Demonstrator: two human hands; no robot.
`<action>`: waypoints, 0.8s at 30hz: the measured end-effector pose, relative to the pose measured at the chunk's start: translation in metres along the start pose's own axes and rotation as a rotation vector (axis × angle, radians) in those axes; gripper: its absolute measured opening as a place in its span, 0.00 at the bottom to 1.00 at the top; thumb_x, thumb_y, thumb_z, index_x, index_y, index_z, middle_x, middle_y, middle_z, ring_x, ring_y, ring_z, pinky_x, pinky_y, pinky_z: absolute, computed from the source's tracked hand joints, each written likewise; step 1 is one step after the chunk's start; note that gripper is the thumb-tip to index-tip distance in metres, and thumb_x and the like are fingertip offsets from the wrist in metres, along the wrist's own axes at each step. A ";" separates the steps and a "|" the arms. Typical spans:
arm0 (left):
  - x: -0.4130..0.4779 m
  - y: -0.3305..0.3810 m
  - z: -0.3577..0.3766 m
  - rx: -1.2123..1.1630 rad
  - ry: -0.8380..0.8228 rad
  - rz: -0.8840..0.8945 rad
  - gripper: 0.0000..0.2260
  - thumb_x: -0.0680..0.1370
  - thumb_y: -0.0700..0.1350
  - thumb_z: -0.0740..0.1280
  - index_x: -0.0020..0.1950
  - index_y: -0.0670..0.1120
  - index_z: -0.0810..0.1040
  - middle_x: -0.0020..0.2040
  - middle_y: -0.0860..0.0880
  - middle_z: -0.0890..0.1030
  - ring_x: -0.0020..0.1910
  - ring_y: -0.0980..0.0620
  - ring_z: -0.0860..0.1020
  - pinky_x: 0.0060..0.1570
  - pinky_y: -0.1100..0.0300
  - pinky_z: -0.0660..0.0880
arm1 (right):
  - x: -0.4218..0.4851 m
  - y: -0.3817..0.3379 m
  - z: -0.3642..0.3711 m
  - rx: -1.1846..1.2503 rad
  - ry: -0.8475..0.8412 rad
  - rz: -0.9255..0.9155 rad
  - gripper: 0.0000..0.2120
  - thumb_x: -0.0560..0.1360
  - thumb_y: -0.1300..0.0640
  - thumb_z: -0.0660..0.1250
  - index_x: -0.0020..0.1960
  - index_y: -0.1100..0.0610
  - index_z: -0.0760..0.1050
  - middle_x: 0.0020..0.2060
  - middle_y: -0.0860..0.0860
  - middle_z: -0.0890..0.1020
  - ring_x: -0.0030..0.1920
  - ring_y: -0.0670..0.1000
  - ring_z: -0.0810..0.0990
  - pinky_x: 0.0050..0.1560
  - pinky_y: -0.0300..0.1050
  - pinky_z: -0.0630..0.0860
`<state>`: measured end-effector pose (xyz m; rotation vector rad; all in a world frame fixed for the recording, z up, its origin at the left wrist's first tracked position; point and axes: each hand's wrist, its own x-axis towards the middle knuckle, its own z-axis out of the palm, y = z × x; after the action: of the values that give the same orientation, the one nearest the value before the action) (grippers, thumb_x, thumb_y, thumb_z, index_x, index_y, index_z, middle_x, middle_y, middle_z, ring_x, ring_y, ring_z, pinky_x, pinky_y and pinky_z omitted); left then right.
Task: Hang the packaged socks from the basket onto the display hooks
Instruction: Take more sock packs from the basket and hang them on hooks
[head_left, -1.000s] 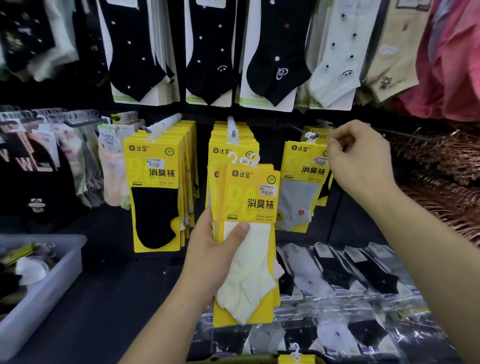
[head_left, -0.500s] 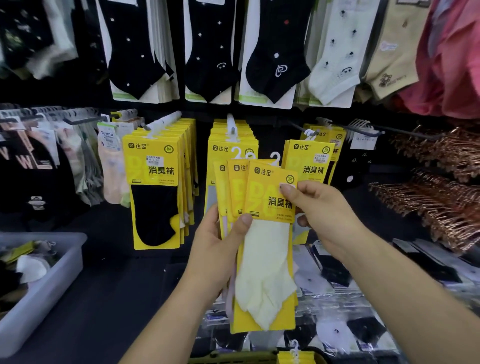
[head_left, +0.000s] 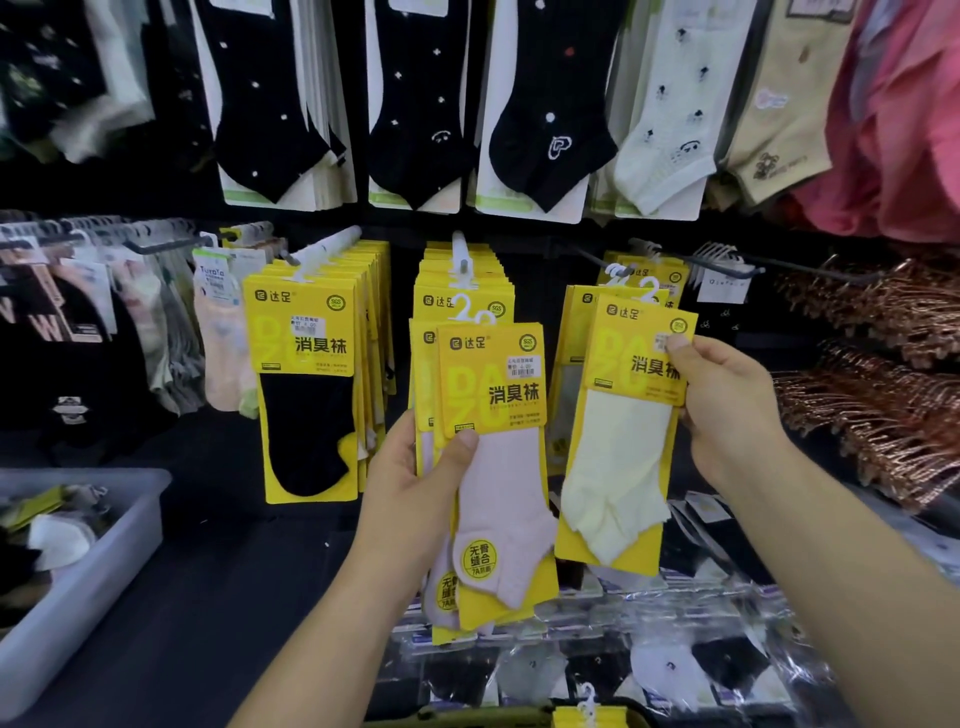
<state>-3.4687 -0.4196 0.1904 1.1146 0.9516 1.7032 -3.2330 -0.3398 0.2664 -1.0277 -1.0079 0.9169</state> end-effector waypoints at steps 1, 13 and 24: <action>0.000 0.000 0.000 -0.003 0.004 0.000 0.09 0.83 0.42 0.69 0.62 0.51 0.83 0.57 0.52 0.89 0.57 0.52 0.87 0.48 0.61 0.84 | 0.002 -0.001 0.000 -0.013 -0.006 -0.013 0.08 0.81 0.56 0.66 0.49 0.55 0.83 0.46 0.53 0.87 0.44 0.50 0.87 0.38 0.41 0.81; 0.001 0.000 -0.001 -0.006 0.014 0.004 0.08 0.83 0.42 0.69 0.60 0.52 0.83 0.55 0.53 0.89 0.54 0.53 0.88 0.45 0.63 0.83 | 0.018 -0.006 0.010 -0.169 -0.051 -0.121 0.08 0.81 0.54 0.66 0.47 0.52 0.83 0.44 0.49 0.87 0.39 0.42 0.84 0.33 0.33 0.75; -0.001 0.001 0.001 0.020 -0.031 -0.006 0.09 0.83 0.43 0.69 0.62 0.51 0.83 0.56 0.53 0.89 0.55 0.53 0.88 0.45 0.62 0.83 | 0.010 0.015 0.003 -0.496 0.154 -0.320 0.09 0.75 0.49 0.73 0.46 0.52 0.75 0.39 0.45 0.79 0.37 0.40 0.76 0.39 0.35 0.72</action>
<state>-3.4678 -0.4211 0.1912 1.1465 0.9534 1.6707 -3.2348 -0.3261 0.2545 -1.2773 -1.2559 0.3211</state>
